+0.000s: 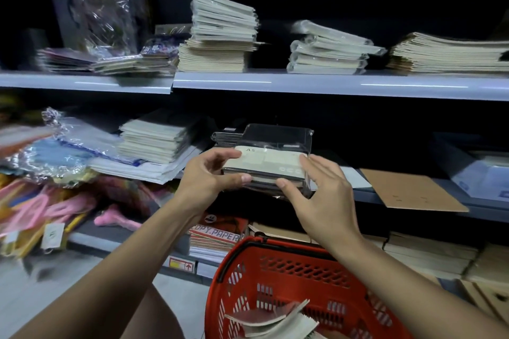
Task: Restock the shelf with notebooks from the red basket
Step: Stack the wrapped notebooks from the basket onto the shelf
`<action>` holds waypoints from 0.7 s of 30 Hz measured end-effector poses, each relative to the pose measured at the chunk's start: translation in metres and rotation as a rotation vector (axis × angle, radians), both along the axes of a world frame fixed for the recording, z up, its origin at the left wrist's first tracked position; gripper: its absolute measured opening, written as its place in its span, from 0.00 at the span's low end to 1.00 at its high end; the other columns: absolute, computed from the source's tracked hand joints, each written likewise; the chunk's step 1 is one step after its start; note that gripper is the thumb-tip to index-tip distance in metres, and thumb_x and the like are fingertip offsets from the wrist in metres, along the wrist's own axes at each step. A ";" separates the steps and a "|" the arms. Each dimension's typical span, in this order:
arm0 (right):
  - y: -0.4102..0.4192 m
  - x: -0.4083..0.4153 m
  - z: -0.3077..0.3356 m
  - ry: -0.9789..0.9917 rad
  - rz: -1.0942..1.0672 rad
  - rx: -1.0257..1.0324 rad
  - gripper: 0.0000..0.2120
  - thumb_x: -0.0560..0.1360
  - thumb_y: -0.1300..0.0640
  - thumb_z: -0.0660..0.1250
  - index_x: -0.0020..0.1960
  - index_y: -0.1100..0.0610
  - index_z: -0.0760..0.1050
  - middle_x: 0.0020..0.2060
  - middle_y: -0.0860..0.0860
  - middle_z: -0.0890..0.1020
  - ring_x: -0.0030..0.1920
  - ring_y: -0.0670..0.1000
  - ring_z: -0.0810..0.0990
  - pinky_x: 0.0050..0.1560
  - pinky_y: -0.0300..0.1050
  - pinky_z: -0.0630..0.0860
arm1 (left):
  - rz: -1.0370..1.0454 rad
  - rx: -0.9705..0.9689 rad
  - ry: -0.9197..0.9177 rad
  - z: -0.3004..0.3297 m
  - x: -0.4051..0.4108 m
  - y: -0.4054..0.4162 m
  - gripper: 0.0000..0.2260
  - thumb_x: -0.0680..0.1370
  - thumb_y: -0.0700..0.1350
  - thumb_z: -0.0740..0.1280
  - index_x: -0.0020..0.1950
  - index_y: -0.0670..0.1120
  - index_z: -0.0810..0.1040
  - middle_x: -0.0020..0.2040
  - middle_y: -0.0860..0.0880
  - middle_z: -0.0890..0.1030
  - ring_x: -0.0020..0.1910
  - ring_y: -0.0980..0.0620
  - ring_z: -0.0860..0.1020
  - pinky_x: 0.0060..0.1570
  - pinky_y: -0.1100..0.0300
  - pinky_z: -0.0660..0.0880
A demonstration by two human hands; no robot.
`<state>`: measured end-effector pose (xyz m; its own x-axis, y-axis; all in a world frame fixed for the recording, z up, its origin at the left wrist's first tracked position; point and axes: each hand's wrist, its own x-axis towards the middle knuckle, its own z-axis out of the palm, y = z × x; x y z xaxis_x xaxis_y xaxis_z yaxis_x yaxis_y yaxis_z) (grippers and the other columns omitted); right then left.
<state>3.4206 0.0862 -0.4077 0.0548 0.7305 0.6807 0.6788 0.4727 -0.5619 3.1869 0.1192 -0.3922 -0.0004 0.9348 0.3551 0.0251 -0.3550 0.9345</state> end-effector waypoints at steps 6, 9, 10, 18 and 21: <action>0.049 -0.017 0.012 -0.031 0.018 0.008 0.31 0.76 0.44 0.76 0.73 0.61 0.77 0.67 0.54 0.81 0.73 0.51 0.73 0.73 0.44 0.69 | 0.036 0.055 -0.072 0.006 -0.010 0.042 0.26 0.60 0.41 0.82 0.58 0.45 0.83 0.57 0.51 0.87 0.58 0.55 0.84 0.56 0.60 0.78; 0.077 -0.028 0.014 -0.036 0.038 0.008 0.30 0.76 0.45 0.76 0.72 0.60 0.77 0.67 0.53 0.81 0.73 0.52 0.72 0.73 0.43 0.68 | 0.055 0.066 -0.065 0.006 -0.020 0.068 0.27 0.61 0.42 0.82 0.59 0.46 0.83 0.59 0.52 0.86 0.62 0.56 0.82 0.58 0.62 0.78; 0.086 -0.031 0.014 -0.041 0.040 0.010 0.30 0.76 0.44 0.76 0.72 0.60 0.78 0.67 0.53 0.81 0.73 0.52 0.72 0.73 0.42 0.67 | 0.063 0.068 -0.060 0.005 -0.024 0.078 0.27 0.60 0.43 0.82 0.59 0.47 0.83 0.59 0.52 0.86 0.63 0.56 0.81 0.61 0.58 0.77; 0.156 -0.061 0.011 -0.039 0.041 0.018 0.27 0.76 0.47 0.76 0.70 0.60 0.79 0.65 0.54 0.82 0.71 0.54 0.74 0.70 0.44 0.69 | 0.095 0.041 -0.063 -0.005 -0.054 0.151 0.27 0.61 0.43 0.86 0.58 0.49 0.83 0.62 0.51 0.85 0.67 0.55 0.79 0.69 0.43 0.75; 0.180 -0.071 0.012 -0.033 0.035 0.013 0.26 0.76 0.47 0.76 0.70 0.60 0.80 0.64 0.55 0.82 0.70 0.55 0.74 0.69 0.43 0.69 | 0.084 0.038 -0.080 -0.003 -0.061 0.176 0.28 0.62 0.43 0.82 0.60 0.46 0.82 0.62 0.49 0.84 0.67 0.51 0.80 0.67 0.45 0.76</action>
